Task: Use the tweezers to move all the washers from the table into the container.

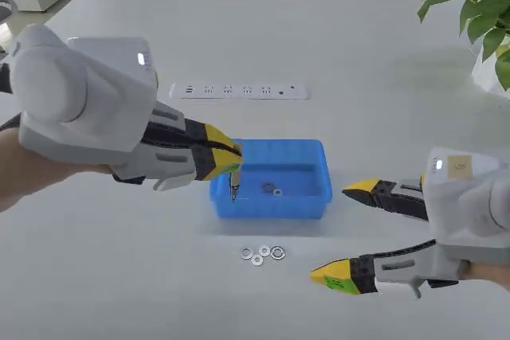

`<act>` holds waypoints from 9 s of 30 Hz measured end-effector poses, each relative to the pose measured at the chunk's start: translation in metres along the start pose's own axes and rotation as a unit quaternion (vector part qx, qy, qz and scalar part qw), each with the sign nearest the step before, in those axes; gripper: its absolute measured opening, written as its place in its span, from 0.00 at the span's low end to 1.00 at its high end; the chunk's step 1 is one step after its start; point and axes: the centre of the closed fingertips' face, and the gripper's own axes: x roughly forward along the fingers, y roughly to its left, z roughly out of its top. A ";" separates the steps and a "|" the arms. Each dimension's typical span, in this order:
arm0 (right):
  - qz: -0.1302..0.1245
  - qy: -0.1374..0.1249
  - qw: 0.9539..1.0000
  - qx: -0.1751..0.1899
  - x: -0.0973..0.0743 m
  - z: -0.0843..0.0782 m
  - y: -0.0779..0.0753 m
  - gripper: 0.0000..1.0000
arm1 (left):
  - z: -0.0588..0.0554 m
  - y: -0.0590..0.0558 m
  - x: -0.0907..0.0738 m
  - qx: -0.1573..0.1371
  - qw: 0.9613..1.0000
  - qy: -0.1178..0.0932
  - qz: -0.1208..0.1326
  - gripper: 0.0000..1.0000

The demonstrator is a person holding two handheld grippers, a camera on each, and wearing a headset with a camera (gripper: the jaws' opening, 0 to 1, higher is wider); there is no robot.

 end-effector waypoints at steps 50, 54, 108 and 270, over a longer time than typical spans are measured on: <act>0.007 0.013 0.995 0.098 -0.016 -0.048 0.021 0.84 | -0.038 -0.040 0.031 -0.063 0.997 -0.023 -0.041 0.06; 0.008 0.013 0.994 0.106 -0.016 -0.049 0.021 0.84 | -0.039 -0.035 0.034 -0.056 0.998 -0.021 -0.034 0.05; 0.112 0.001 0.993 0.032 0.074 -0.006 0.040 0.60 | -0.053 -0.034 0.035 -0.091 0.993 -0.006 -0.069 0.05; 0.071 0.041 0.996 -0.023 0.124 0.024 -0.068 0.10 | -0.140 -0.062 -0.049 -0.223 0.970 0.053 0.081 0.99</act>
